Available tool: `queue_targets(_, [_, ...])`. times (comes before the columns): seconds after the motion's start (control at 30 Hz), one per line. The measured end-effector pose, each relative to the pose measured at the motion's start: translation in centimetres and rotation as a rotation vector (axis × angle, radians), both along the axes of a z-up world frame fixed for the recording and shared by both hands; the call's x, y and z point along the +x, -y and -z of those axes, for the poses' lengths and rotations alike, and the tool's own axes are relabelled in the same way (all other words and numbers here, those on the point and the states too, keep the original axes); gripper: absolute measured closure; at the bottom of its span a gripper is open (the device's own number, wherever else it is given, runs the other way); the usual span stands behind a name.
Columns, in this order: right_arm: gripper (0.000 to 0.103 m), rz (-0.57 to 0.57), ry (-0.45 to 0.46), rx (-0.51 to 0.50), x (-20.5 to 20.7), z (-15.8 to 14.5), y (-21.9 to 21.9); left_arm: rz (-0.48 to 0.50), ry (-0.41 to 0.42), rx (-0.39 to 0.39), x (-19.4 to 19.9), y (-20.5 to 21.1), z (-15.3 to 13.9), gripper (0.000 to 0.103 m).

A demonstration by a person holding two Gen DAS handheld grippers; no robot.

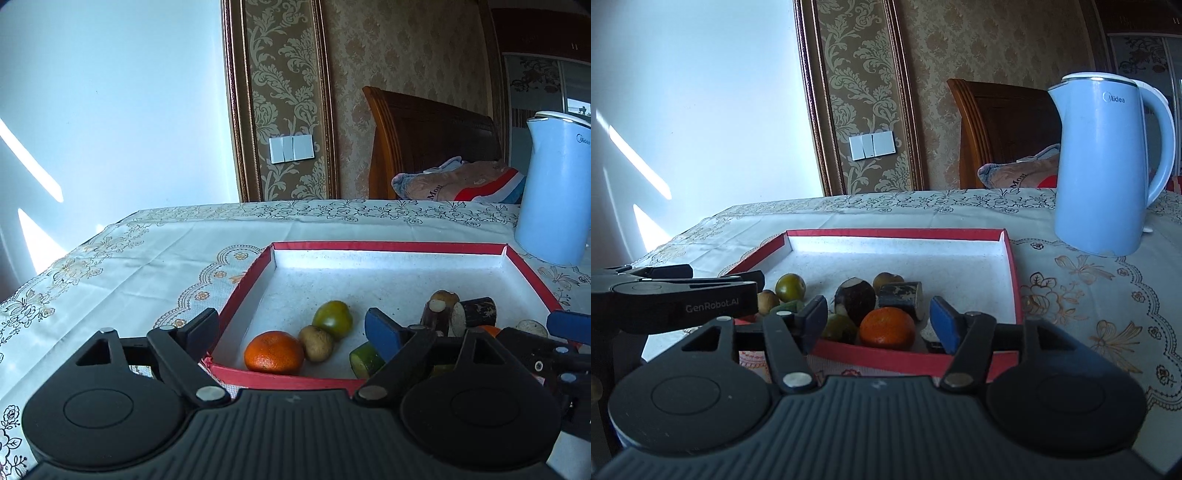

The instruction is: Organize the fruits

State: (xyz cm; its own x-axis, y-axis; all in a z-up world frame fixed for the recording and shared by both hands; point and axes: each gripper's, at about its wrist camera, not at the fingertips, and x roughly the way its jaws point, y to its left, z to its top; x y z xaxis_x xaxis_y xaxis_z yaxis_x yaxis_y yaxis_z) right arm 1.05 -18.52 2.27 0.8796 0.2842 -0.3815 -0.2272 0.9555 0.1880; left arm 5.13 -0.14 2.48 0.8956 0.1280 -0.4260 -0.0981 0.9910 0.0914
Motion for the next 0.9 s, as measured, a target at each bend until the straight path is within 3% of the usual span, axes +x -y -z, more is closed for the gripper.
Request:
queue_targets(0.17, [0.042,-0.015,-0.025,0.000,-1.9,0.8,-0.4,0.016,-0.044,-0.025,-0.9,-0.2,0.3,0.014])
queue_targets(0.3, [0.030,-0.010,-0.044,-0.001,-3.1,1.2,-0.7,0.030,-0.063,-0.035,-2.0,-0.3,0.7,0.013])
queue_targets(0.43, [0.030,-0.007,-0.058,-0.015,-3.6,1.6,-1.1,0.028,-0.045,-0.014,-3.4,0.0,0.9,0.002])
queue_targets(0.9, [0.025,0.006,-0.073,-0.023,-3.9,1.8,-1.3,0.043,-0.027,-0.024,-5.1,-0.1,1.0,0.001])
